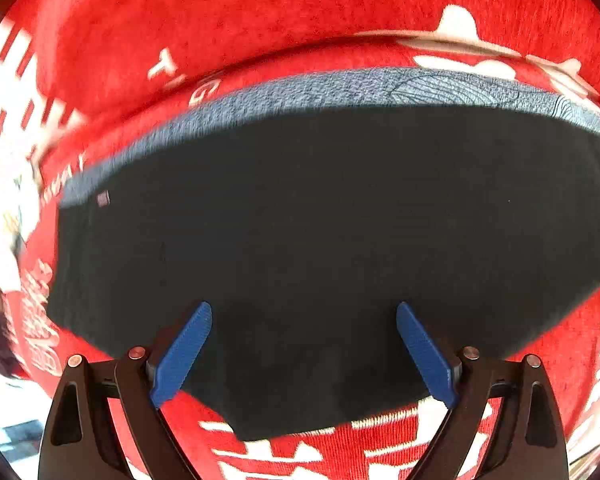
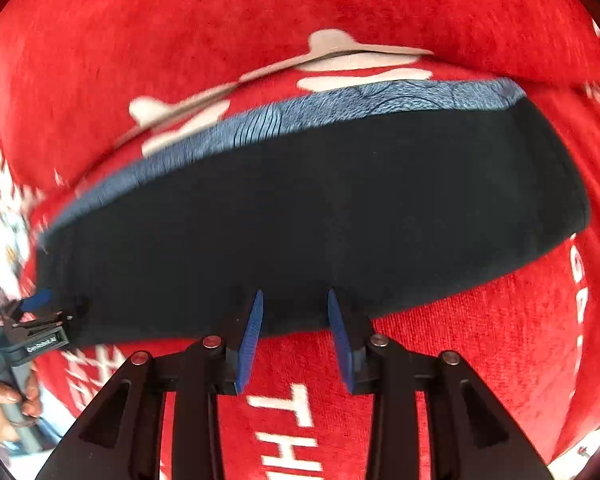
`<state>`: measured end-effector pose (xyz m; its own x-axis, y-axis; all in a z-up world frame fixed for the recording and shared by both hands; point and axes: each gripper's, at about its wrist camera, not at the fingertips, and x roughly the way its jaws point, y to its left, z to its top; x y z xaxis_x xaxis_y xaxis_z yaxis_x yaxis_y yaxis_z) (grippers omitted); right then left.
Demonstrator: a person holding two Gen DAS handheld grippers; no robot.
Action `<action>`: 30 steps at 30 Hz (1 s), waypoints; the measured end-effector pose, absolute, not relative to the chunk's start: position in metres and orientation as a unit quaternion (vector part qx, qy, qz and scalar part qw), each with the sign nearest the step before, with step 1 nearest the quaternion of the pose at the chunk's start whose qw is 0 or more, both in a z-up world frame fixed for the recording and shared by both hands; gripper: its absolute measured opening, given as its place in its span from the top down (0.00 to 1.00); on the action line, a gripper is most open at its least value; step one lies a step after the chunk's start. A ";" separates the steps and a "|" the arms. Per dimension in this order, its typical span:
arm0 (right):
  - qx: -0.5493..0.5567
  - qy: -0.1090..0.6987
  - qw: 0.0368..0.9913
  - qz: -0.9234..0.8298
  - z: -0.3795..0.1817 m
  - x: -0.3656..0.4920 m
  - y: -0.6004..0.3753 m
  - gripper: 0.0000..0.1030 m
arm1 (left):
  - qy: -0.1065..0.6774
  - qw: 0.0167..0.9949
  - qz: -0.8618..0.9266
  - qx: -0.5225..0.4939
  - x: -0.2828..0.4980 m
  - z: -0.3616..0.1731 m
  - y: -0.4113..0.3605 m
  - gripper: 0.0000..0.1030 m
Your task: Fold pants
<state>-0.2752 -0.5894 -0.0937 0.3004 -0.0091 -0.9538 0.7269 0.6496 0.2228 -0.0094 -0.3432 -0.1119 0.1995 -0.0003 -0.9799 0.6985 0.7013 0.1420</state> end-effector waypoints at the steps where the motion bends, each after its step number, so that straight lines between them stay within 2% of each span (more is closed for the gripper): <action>1: 0.313 0.544 0.737 -0.250 -0.093 -0.274 -0.584 0.64 | 0.591 0.713 -0.239 0.292 -0.009 -0.111 -0.338 0.07; 3: 0.315 0.556 0.728 -0.249 -0.092 -0.277 -0.582 0.59 | 0.601 0.710 -0.229 0.289 -0.015 -0.104 -0.333 0.08; 6: 0.390 0.546 0.705 -0.229 -0.092 -0.293 -0.583 0.49 | 0.603 0.709 -0.218 0.293 -0.014 -0.096 -0.327 0.08; 13: 0.416 0.541 0.696 -0.224 -0.067 -0.309 -0.555 0.43 | 0.600 0.714 -0.234 0.275 -0.016 -0.079 -0.307 0.08; 25: 0.453 0.527 0.686 -0.215 -0.059 -0.293 -0.486 0.43 | 0.613 0.677 -0.294 0.281 -0.047 -0.064 -0.292 0.08; 28: 0.453 0.520 0.689 -0.222 -0.050 -0.293 -0.475 0.35 | 0.607 0.665 -0.322 0.292 -0.061 -0.055 -0.298 0.08; 30: 0.454 0.513 0.691 -0.229 -0.045 -0.295 -0.470 0.34 | 0.604 0.659 -0.332 0.302 -0.067 -0.053 -0.302 0.08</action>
<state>-0.2946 -0.4701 -0.0454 0.3679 0.1494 -0.9178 0.7834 0.4819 0.3925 -0.0670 -0.3018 -0.0528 0.0501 -0.0731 -0.9961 0.8022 0.5970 -0.0035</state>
